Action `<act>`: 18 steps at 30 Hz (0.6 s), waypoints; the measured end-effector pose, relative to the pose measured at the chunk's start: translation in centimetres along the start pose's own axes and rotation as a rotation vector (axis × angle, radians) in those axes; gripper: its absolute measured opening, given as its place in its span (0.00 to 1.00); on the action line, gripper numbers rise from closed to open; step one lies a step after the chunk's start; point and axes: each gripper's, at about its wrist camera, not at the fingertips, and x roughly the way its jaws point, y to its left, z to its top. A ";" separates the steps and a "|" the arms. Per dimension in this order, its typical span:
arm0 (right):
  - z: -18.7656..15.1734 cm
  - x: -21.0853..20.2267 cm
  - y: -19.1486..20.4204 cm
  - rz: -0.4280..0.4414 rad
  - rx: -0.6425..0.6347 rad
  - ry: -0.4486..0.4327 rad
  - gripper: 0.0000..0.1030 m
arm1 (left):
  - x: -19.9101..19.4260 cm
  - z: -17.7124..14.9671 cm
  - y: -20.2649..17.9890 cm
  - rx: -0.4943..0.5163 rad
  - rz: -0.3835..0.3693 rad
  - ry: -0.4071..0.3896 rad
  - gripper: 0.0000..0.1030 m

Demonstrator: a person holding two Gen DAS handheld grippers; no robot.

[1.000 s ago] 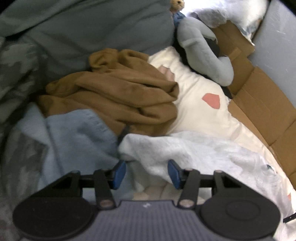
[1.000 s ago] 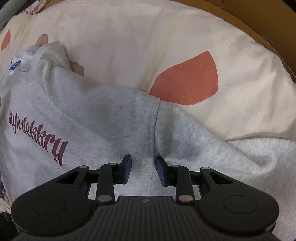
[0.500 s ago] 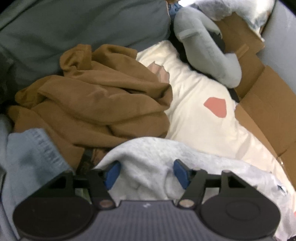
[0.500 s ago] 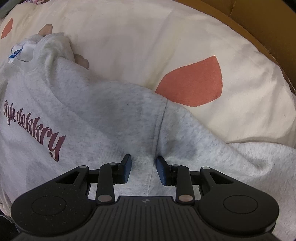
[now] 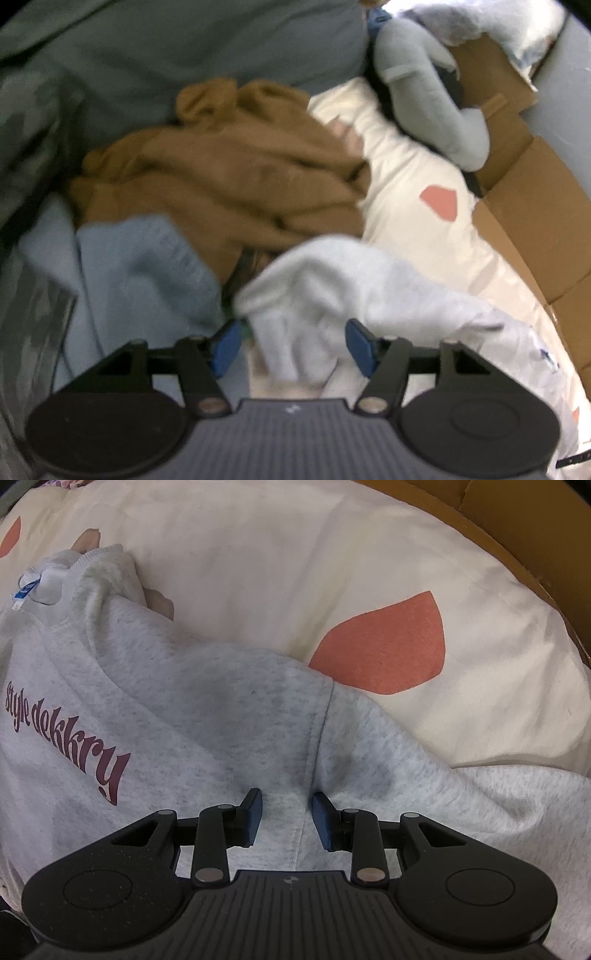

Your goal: Fold clothes

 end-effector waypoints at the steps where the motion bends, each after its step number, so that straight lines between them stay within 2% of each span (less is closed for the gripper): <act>1: 0.0 -0.1 -0.1 0.000 0.000 0.000 0.36 | 0.2 -0.4 0.2 -0.007 -0.001 0.009 0.61; 3: -0.2 -0.2 -0.2 -0.002 -0.004 0.000 0.36 | 0.8 -0.9 0.5 -0.041 -0.013 0.023 0.58; 12: -0.8 -0.6 -0.5 -0.009 -0.021 -0.008 0.37 | 3.5 -1.7 1.6 -0.220 -0.028 -0.023 0.56; 15: -1.3 -0.9 -0.9 0.003 -0.010 -0.020 0.37 | 4.9 -2.0 1.7 -0.250 -0.001 -0.011 0.43; 16: -1.4 -1.0 -1.1 0.007 -0.006 -0.024 0.37 | 5.2 -2.1 1.7 -0.253 0.017 -0.019 0.33; 17: -1.6 -1.1 -1.2 0.010 -0.007 -0.028 0.37 | 5.3 -2.0 1.8 -0.269 0.024 -0.018 0.17; 18: -1.7 -1.1 -1.3 0.011 -0.008 -0.030 0.37 | 5.2 -1.8 1.9 -0.289 0.009 -0.008 0.09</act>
